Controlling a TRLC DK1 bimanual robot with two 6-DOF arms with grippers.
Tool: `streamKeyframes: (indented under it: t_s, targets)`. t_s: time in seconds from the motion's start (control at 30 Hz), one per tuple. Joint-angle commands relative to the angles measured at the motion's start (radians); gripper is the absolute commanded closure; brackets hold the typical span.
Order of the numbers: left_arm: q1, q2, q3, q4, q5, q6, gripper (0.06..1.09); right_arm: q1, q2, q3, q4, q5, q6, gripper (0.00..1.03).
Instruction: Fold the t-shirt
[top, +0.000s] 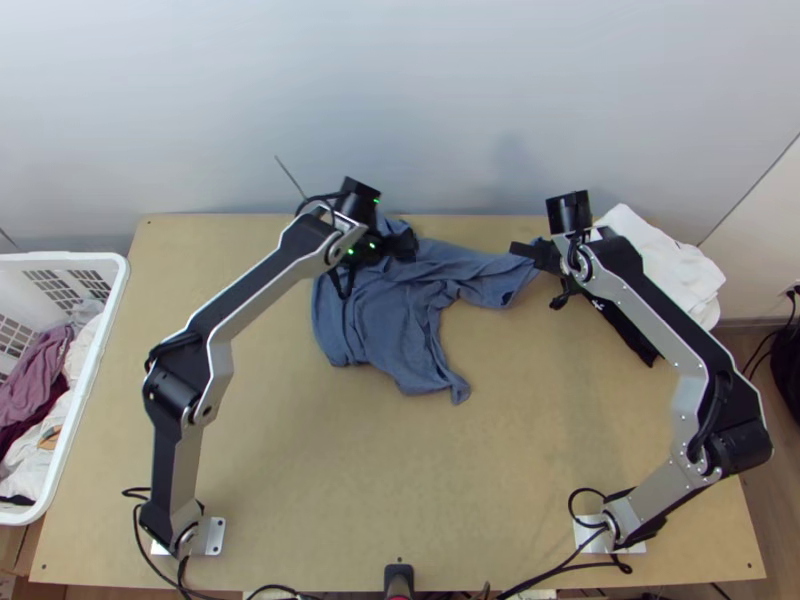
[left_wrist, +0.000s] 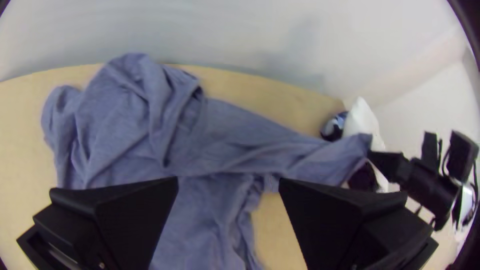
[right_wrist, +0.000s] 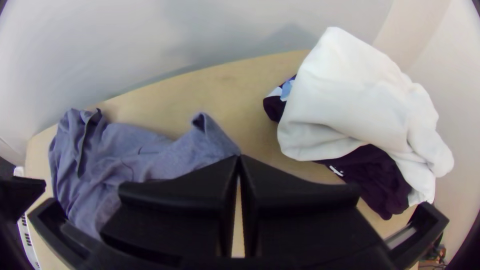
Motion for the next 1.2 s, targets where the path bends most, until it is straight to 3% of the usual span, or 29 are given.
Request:
streamKeyframes:
  t_s: [0.0,0.2,0.63,0.83,0.93,1.1,1.17]
  targets:
    - [-0.163,-0.061,0.017,-0.197,0.075,0.148,0.11,-0.027,0.007,-0.037,0.023,-0.019,0.009,1.00]
    - [-0.273,0.001,0.017,-0.327,0.075,0.240,0.11,-0.029,-0.002,-0.019,0.023,-0.025,0.013,1.00]
    - [-0.398,0.199,0.201,-0.471,0.026,0.229,0.11,-0.049,-0.022,-0.042,0.024,-0.040,0.016,1.00]
    - [-0.421,0.255,0.203,-0.507,0.026,0.209,0.17,-0.054,-0.028,-0.036,0.026,-0.045,0.015,1.00]
    - [-0.421,0.281,0.201,-0.528,0.026,0.186,0.26,-0.055,-0.036,-0.037,0.024,-0.046,0.013,1.00]
    - [-0.415,0.315,0.203,-0.524,0.000,0.165,0.26,-0.055,-0.049,-0.039,0.026,-0.048,0.012,1.00]
    - [-0.413,0.314,0.203,-0.496,-0.019,0.140,0.39,-0.055,-0.057,-0.039,0.024,-0.048,0.012,1.00]
